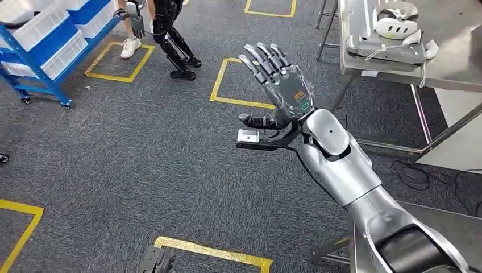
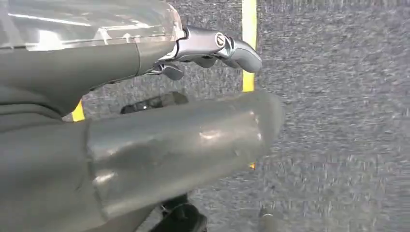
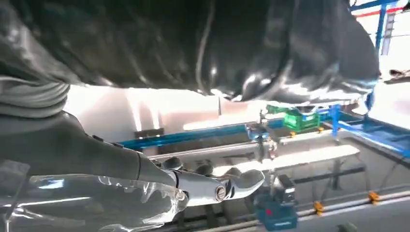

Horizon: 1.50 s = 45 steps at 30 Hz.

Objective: Take the parts from the cabinet and place them on the table.

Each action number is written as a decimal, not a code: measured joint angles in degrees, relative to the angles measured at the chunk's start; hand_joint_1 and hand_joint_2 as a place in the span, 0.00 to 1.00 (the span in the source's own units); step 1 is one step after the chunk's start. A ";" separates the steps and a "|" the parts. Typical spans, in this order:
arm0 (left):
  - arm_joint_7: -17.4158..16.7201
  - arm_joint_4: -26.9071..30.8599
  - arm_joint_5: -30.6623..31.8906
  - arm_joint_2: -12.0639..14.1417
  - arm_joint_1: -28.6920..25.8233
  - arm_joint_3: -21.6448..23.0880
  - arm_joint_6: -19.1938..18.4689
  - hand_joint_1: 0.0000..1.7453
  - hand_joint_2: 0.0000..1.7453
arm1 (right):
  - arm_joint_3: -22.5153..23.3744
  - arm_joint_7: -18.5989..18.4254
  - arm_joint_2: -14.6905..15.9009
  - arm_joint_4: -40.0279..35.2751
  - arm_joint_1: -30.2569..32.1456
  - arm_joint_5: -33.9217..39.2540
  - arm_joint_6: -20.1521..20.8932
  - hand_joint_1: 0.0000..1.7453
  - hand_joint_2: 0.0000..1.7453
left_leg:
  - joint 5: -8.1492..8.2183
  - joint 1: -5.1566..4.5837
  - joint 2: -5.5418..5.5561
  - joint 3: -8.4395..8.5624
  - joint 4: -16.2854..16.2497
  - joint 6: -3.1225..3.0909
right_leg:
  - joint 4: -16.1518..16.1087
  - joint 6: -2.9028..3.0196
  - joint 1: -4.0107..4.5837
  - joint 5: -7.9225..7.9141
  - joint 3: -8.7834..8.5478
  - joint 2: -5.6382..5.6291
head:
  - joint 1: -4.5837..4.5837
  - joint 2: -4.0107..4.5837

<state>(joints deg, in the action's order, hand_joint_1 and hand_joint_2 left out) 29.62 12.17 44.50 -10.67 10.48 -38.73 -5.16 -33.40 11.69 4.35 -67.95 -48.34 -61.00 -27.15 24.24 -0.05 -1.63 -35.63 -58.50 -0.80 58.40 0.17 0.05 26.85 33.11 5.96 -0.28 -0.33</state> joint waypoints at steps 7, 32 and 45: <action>-0.03 0.00 0.02 0.20 0.40 0.07 0.00 0.00 0.00 | 0.00 -0.13 1.23 -0.61 1.68 -0.11 -0.55 0.00 0.00 | -0.72 0.47 3.56 0.47 1.06 -1.69 | 16.94 -1.30 -0.65 8.40 7.84 -5.82 | -0.04 0.00; 0.00 0.00 0.15 -0.06 0.77 0.11 -0.15 0.00 0.00 | 0.02 0.18 1.77 -1.25 2.26 -2.58 -0.48 0.00 0.00 | -0.15 -0.72 -0.30 -0.01 0.46 -0.87 | -0.03 -0.22 0.17 0.48 -0.50 1.64 | 0.13 0.00; -0.22 0.00 0.92 -0.09 1.59 0.22 -0.09 0.00 0.00 | 0.20 0.20 2.34 -1.25 2.85 -2.88 -0.53 0.00 0.00 | -0.17 0.34 8.37 -0.39 -0.28 -0.70 | 1.39 -0.90 -1.17 -0.92 2.29 -10.32 | 0.13 0.00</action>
<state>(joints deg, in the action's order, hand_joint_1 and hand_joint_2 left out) 29.40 12.17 45.42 -10.75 12.07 -38.51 -5.25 -33.20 11.89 6.69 -69.20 -45.49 -63.89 -27.67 24.06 0.29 6.74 -36.01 -58.78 -1.50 59.80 -0.73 -1.12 25.92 35.41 -4.36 -0.15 -0.33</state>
